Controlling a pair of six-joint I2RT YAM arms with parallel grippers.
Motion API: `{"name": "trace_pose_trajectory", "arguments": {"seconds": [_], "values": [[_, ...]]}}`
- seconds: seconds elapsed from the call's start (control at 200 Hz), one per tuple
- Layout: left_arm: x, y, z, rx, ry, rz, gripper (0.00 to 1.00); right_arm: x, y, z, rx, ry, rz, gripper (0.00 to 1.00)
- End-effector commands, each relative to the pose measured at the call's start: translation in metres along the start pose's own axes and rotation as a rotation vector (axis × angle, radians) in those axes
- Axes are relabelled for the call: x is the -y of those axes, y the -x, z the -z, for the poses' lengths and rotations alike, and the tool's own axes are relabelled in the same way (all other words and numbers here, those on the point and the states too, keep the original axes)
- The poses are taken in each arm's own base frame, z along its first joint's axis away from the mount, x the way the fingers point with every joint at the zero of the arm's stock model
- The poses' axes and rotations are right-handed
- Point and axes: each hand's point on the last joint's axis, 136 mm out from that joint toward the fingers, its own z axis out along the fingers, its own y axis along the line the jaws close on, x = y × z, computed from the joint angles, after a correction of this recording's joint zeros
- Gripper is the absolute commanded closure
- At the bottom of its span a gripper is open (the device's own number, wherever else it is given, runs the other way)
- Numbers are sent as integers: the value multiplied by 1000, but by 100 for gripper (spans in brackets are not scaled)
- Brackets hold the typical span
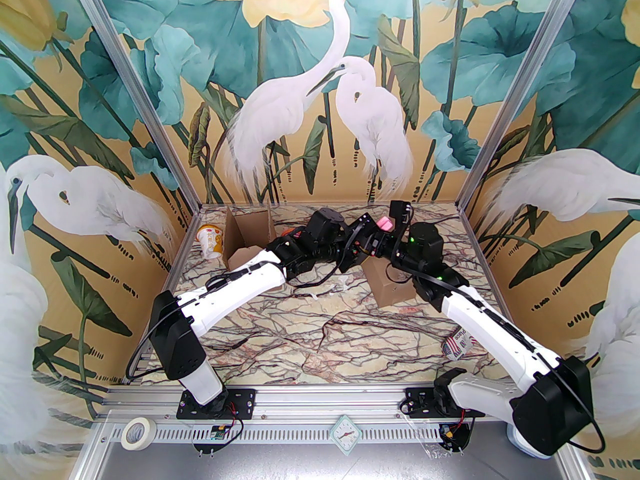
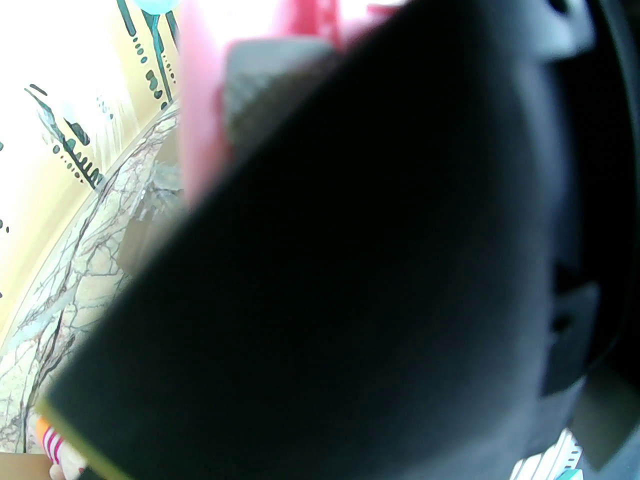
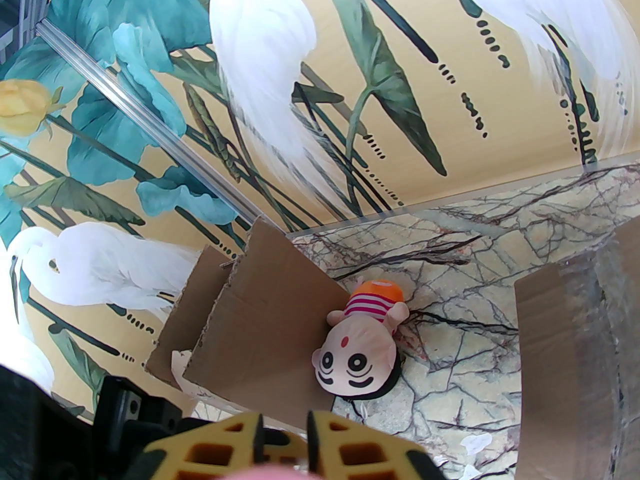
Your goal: Unpack the express box
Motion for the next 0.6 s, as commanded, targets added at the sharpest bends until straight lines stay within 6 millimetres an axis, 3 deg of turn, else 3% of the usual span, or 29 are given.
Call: {"name": "trace_pose_trajectory", "arguments": {"seconds": [0.0,0.115,0.22,0.32,0.595], "values": [[20,9,-1,6,-65,-60,78,8,1,2,20,-20,-1,86],[19,15,2,21,-66,-52,67,8,3,1,25,-23,0,93],[18,20,6,38,-54,-42,37,9,10,6,52,-41,16,95],[12,27,14,63,-23,-27,23,14,27,18,99,-87,59,96],[-27,33,17,101,-43,207,18,56,78,75,248,-379,222,98]]}}
